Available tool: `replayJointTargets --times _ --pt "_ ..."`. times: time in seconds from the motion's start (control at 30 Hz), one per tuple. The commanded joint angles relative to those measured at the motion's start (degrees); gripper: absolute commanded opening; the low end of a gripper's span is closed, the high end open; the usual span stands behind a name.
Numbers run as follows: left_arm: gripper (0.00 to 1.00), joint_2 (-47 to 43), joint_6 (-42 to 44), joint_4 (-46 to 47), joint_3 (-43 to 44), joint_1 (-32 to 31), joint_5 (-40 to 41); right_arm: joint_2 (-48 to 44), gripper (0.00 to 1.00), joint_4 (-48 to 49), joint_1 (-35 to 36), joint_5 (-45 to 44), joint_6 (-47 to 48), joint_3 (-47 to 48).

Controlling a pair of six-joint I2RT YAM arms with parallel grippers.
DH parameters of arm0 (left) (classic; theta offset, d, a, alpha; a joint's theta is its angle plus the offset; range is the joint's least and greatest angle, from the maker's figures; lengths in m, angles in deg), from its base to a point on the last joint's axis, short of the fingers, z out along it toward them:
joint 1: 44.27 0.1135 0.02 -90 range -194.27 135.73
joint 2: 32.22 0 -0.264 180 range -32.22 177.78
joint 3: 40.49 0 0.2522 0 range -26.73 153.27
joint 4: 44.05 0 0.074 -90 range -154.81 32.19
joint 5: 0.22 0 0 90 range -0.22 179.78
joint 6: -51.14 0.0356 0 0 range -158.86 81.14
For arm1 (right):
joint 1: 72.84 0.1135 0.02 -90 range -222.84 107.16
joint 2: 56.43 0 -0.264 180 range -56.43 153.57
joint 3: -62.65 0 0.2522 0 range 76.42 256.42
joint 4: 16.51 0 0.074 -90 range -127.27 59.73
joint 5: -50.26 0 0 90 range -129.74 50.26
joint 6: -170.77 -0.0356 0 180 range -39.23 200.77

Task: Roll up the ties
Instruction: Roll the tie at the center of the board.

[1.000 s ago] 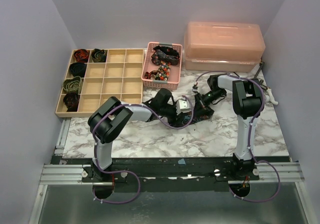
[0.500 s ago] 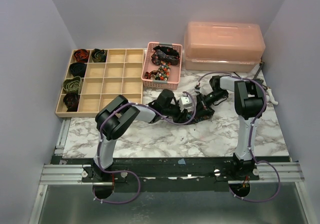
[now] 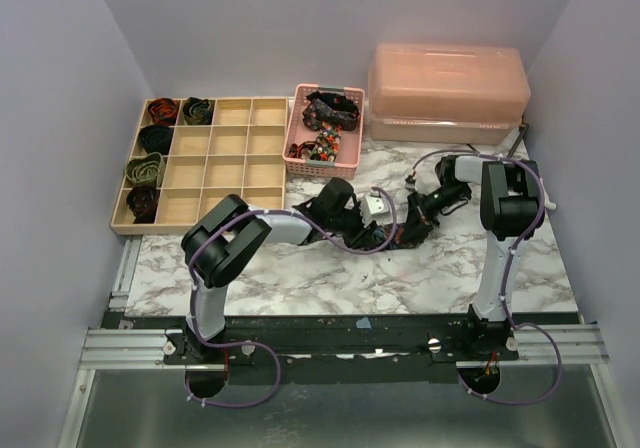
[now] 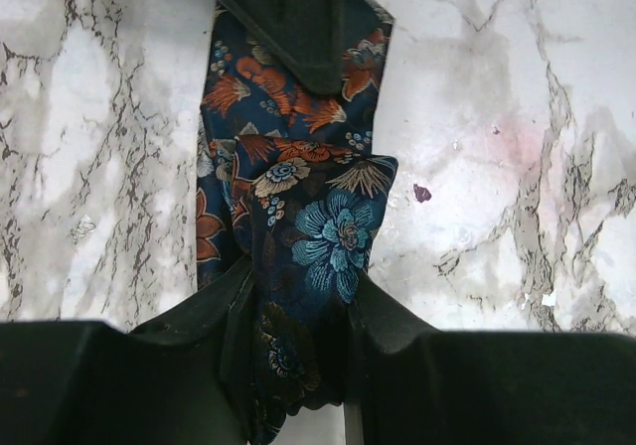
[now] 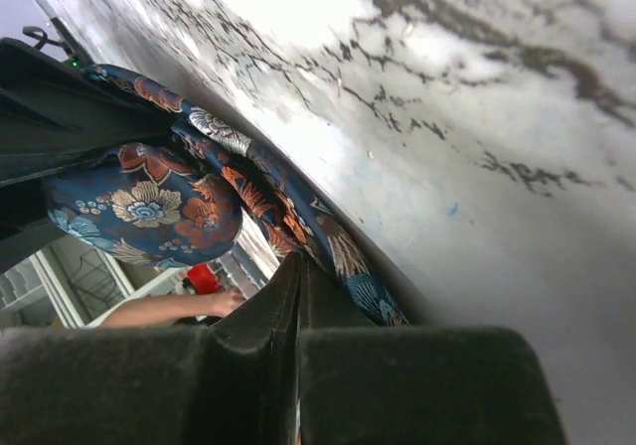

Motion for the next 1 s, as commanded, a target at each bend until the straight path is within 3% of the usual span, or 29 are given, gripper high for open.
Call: replayJointTargets --times 0.0,0.2,0.37,0.57,0.67,0.8,0.9,0.97 --pt "0.03 -2.2 0.0 -11.3 3.4 -0.1 4.9 1.8 0.03 5.4 0.6 -12.2 1.2 -2.0" --pt "0.04 -5.5 4.0 -16.4 4.0 -0.1 10.7 3.1 0.02 7.0 0.6 -19.2 3.1 -0.8" --pt "0.07 1.1 10.6 -25.6 6.8 -0.8 14.5 3.5 0.05 5.1 0.5 -18.3 5.0 2.7" --pt "0.17 5.5 12.0 -32.4 10.0 -2.6 16.3 0.5 0.37 -7.2 0.6 -1.9 9.0 8.0" --pt "0.23 5.3 12.9 -32.8 10.0 -3.5 15.7 0.5 0.43 -13.2 0.8 7.9 9.9 8.4" --pt "0.27 5.6 13.7 -33.6 10.4 -3.9 15.4 2.6 0.53 -14.0 2.1 14.9 7.8 8.3" --pt "0.30 5.6 14.5 -34.4 10.7 -3.9 15.4 3.9 0.71 -13.4 3.5 17.3 5.9 9.6" --pt "0.30 5.6 14.8 -34.7 10.7 -3.9 15.5 3.8 0.76 -11.9 4.4 17.5 4.3 10.3"
